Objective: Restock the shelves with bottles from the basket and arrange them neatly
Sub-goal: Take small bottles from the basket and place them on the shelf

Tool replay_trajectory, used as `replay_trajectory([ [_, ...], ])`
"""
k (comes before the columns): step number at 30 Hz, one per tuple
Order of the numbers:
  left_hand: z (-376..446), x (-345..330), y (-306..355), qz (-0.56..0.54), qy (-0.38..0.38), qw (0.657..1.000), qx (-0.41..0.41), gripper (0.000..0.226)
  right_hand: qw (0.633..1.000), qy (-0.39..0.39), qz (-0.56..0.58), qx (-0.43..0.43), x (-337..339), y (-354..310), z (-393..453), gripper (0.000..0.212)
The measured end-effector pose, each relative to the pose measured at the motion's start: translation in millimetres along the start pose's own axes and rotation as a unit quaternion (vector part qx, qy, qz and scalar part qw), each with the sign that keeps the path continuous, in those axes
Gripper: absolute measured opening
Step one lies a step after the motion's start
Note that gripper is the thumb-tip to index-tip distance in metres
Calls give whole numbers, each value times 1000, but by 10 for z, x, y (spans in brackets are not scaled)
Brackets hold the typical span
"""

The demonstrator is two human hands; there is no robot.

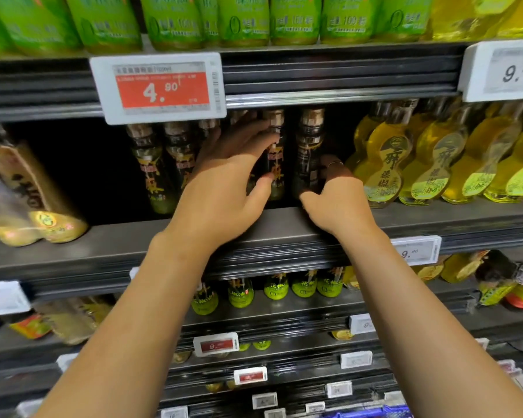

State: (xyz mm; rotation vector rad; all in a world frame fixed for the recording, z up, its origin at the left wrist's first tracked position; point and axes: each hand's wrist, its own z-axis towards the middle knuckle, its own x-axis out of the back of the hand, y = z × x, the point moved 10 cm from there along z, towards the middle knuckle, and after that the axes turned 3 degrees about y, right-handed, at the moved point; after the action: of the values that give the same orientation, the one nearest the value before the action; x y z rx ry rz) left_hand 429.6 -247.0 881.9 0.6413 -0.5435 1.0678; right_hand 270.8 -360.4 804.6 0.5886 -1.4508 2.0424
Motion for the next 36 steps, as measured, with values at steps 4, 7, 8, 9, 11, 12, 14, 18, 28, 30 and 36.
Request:
replay_trajectory([
  [4, -426, 391, -294, 25, 153, 985, 78, 19, 1000, -1, 11, 0, -15, 4, 16, 65],
  [7, -764, 675, -688, 47, 251, 939, 232, 15, 1000, -1, 9, 11, -43, -31, 27, 61],
  [8, -846, 748, -819, 31, 274, 920, 280, 17, 1000, 0, 6, 13, -51, -41, 33, 61],
  [9, -891, 779, -950, 18, 277, 905, 321, 22, 1000, 2, 1, 13, -55, -50, 41, 61],
  [11, -883, 692, -1226, 21, 208, 895, 393, 38, 1000, 9, -11, 9, -61, -65, 65, 62],
  [12, -877, 606, -1350, 31, 156, 893, 421, 48, 1000, 12, -19, 6, -63, -73, 82, 63],
  [14, -893, 447, -1514, 35, 75, 885, 458, 65, 999, 16, -39, -5, -68, -81, 114, 66],
  [18, -907, 287, -1621, -10, 35, 880, 473, 85, 998, -10, -51, -18, -130, -55, 135, 77],
  [28, -896, 204, -1758, -63, 47, 889, 451, 74, 999, -40, -2, -11, -111, 27, 144, 66],
  [30, -909, 179, -1781, -69, 45, 889, 450, 71, 999, -23, -20, -11, -95, 30, 126, 73],
  [36, -939, 151, -1874, -102, 48, 883, 455, 67, 998, -55, -34, 14, -122, 14, 141, 75],
])
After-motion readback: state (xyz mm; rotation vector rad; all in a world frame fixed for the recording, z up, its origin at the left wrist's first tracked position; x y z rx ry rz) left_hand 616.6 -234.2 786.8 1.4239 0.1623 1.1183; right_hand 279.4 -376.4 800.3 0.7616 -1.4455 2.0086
